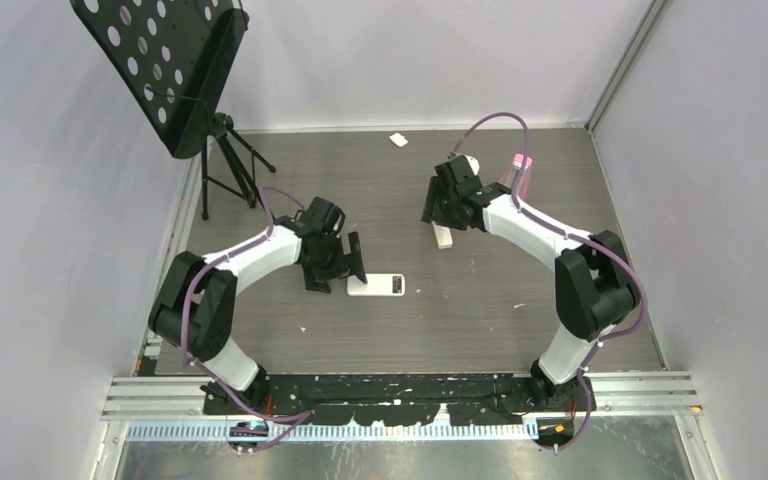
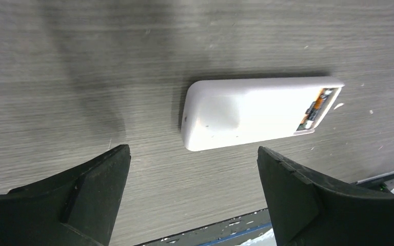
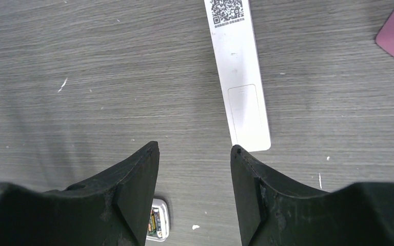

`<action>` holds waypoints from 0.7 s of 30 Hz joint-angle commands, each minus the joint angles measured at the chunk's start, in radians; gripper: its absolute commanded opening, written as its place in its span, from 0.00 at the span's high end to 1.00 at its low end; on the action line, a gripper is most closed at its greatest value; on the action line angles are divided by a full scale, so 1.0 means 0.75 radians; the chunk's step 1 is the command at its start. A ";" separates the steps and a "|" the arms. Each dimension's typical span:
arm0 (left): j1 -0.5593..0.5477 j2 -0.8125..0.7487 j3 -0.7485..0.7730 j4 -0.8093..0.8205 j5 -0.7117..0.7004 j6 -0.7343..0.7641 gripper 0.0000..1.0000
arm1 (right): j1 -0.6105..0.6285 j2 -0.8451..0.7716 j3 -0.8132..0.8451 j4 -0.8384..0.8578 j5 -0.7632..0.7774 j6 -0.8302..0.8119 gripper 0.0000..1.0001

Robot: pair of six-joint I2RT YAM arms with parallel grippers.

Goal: Load the batteries into the remote control

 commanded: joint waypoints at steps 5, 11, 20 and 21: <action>0.000 0.130 0.414 0.121 -0.161 0.027 0.29 | -0.037 -0.198 -0.093 0.013 -0.003 0.057 0.43; 0.000 0.502 0.854 0.334 -0.368 -0.016 0.37 | -0.044 -0.296 -0.180 0.015 -0.008 0.089 0.44; 0.019 1.154 1.554 0.538 -0.460 -0.072 0.27 | -0.046 -0.347 -0.238 0.014 -0.027 0.113 0.45; 0.021 1.216 1.653 0.542 -0.469 -0.075 0.27 | -0.046 -0.345 -0.239 0.012 -0.031 0.112 0.45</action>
